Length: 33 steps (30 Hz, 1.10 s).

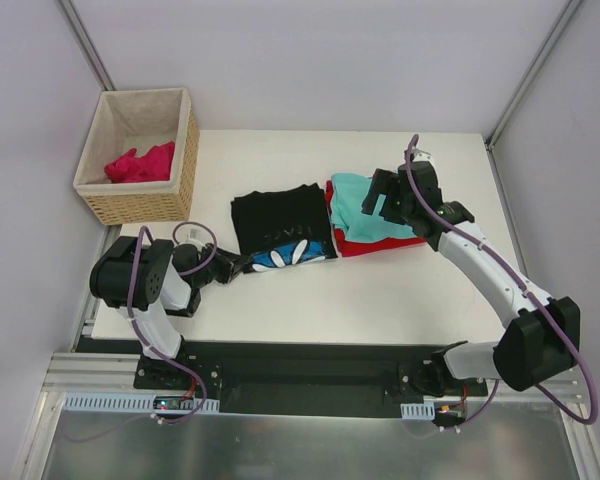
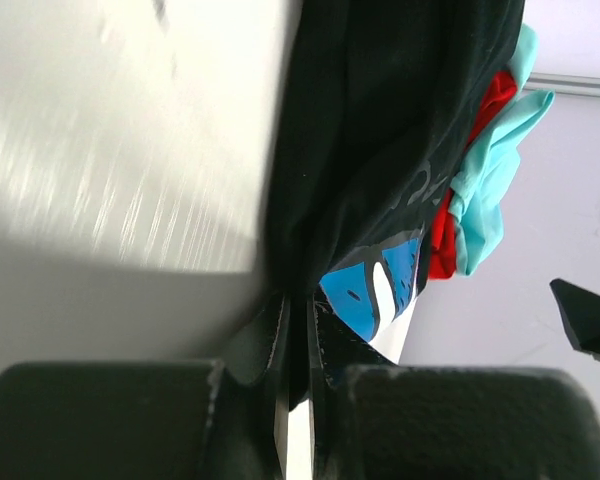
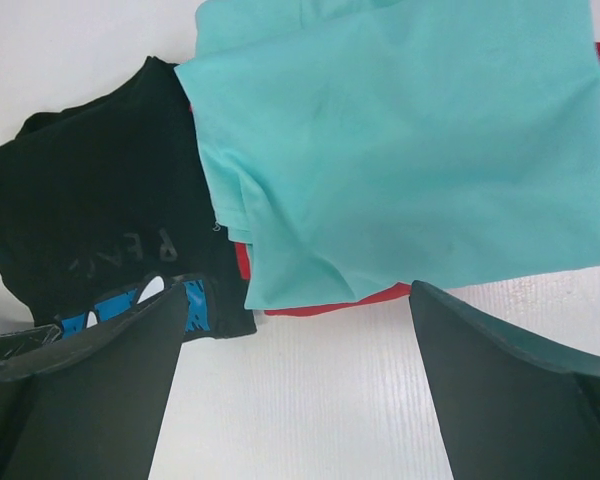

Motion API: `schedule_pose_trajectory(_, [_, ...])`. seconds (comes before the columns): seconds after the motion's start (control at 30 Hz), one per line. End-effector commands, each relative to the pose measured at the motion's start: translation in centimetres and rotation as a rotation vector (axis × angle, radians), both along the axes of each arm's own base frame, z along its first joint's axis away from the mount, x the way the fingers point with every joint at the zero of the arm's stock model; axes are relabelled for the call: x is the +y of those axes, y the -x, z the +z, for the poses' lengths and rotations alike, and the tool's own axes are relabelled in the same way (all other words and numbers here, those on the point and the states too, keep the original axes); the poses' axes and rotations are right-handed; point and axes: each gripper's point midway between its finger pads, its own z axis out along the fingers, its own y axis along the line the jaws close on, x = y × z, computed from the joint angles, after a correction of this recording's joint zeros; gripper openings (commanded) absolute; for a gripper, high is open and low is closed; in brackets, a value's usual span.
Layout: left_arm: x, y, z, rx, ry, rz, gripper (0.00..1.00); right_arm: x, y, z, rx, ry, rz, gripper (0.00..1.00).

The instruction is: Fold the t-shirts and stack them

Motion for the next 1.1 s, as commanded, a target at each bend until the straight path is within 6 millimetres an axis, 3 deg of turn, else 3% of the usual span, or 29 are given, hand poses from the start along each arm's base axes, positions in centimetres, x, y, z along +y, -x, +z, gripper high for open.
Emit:
schedule_pose_trajectory(0.0, [0.9, 5.5, -3.6, 0.184, -0.062, -0.010, 0.00, 2.1, -0.5, -0.9, 0.027, -0.054, 0.075, 0.97])
schedule_pose_trajectory(0.07, [1.2, 6.0, -3.2, 0.176, -0.076, 0.004, 0.00, 4.3, -0.9, -0.8, 0.036, -0.118, 0.162, 0.97])
schedule_pose_trajectory(0.1, [1.4, 7.2, -3.9, 0.220, -0.087, 0.009, 0.00, 5.3, -1.3, -2.1, 0.070, -0.131, 0.193, 0.97])
schedule_pose_trajectory(0.17, [1.9, 7.4, -3.3, 0.202, -0.103, 0.032, 0.00, 8.5, -1.9, -0.9, 0.063, -0.222, 0.317, 0.97])
schedule_pose_trajectory(0.23, [2.3, 9.0, -4.1, 0.264, -0.126, 0.040, 0.00, 11.1, -2.9, -2.0, 0.096, -0.291, 0.397, 0.97])
schedule_pose_trajectory(0.3, [2.9, 8.4, -2.9, 0.212, -0.163, 0.060, 0.00, 13.8, -3.1, -1.1, 0.101, -0.378, 0.500, 0.97])
schedule_pose_trajectory(0.33, [3.2, 9.6, -3.6, 0.273, -0.185, 0.062, 0.00, 14.9, -3.5, -2.4, 0.130, -0.390, 0.523, 0.97])
schedule_pose_trajectory(0.4, [3.9, 8.6, -1.9, 0.203, -0.221, 0.085, 0.00, 16.6, -4.4, -1.1, 0.115, -0.437, 0.568, 0.97])
schedule_pose_trajectory(0.5, [4.8, 8.5, -0.5, 0.168, -0.247, 0.108, 0.00, 18.8, -4.9, -1.7, 0.146, -0.485, 0.614, 0.97])
schedule_pose_trajectory(0.53, [5.1, 8.5, -0.2, 0.160, -0.251, 0.114, 0.00, 19.8, -5.2, -0.7, 0.126, -0.500, 0.632, 0.97])
schedule_pose_trajectory(0.73, [6.1, 9.3, -1.0, 0.191, -0.257, 0.129, 0.00, 22.5, -4.8, -2.6, 0.187, -0.518, 0.657, 0.96])
schedule_pose_trajectory(0.97, [6.1, 9.6, -1.9, 0.212, -0.246, 0.125, 0.00, 22.8, -3.5, -7.2, 0.267, -0.491, 0.641, 0.97])
schedule_pose_trajectory(1.07, [6.1, 9.4, -1.9, 0.211, -0.234, 0.120, 0.00, 22.7, -3.8, -8.3, 0.270, -0.473, 0.632, 0.97])
